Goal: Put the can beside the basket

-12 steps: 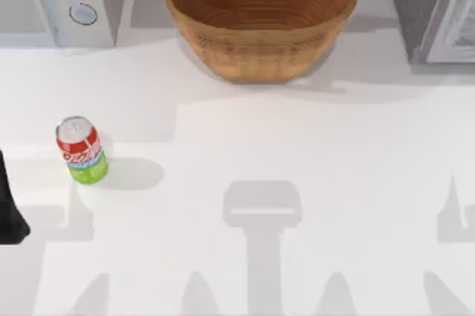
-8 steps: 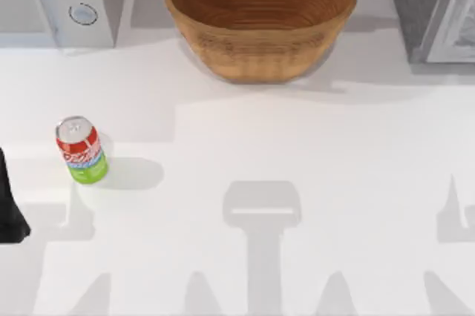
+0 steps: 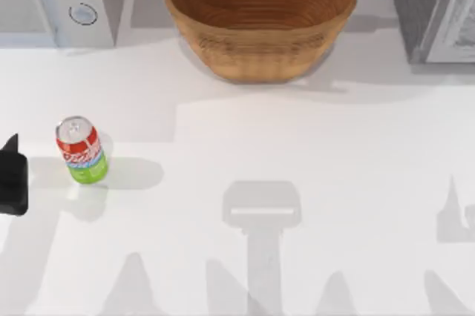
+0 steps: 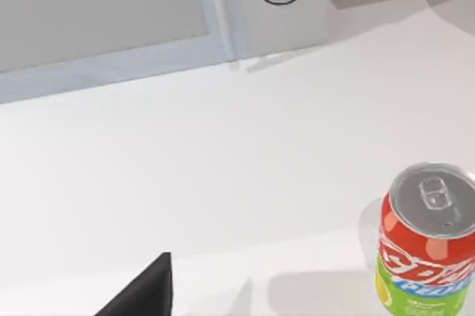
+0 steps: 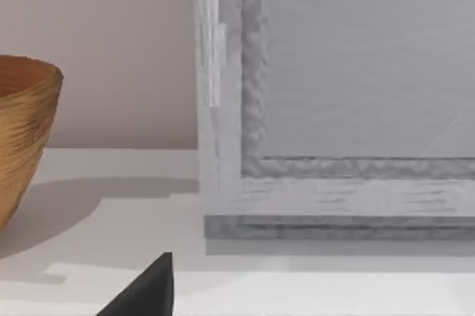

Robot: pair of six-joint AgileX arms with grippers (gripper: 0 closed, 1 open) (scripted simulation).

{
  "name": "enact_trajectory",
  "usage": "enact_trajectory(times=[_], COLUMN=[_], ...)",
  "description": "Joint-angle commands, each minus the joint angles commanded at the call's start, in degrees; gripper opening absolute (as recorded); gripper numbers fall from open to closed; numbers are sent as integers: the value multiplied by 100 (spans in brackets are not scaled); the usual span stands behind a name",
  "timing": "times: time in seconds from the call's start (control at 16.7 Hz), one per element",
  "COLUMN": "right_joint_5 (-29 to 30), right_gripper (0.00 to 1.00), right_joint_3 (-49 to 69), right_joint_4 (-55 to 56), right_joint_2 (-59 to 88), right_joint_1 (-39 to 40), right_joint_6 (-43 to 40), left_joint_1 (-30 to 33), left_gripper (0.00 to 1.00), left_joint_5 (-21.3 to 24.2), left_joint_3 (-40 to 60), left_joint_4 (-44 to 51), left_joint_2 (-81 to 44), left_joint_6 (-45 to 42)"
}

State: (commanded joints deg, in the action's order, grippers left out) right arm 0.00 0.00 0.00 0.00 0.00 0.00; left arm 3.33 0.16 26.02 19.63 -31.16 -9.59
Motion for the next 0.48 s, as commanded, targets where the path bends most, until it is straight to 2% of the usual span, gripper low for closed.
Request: enact_trajectory(times=[0.48], right_joint_5=[0], right_gripper=[100], right_joint_3=[0], right_joint_4=[0], right_joint_2=[0], right_joint_1=[0], right_joint_6=[0], left_joint_1=[427], left_gripper=[100], left_joint_5=[-5], left_joint_3=[3454], left_joint_4=[2643], left_joint_2=[-4205], left_joint_6=[-1320])
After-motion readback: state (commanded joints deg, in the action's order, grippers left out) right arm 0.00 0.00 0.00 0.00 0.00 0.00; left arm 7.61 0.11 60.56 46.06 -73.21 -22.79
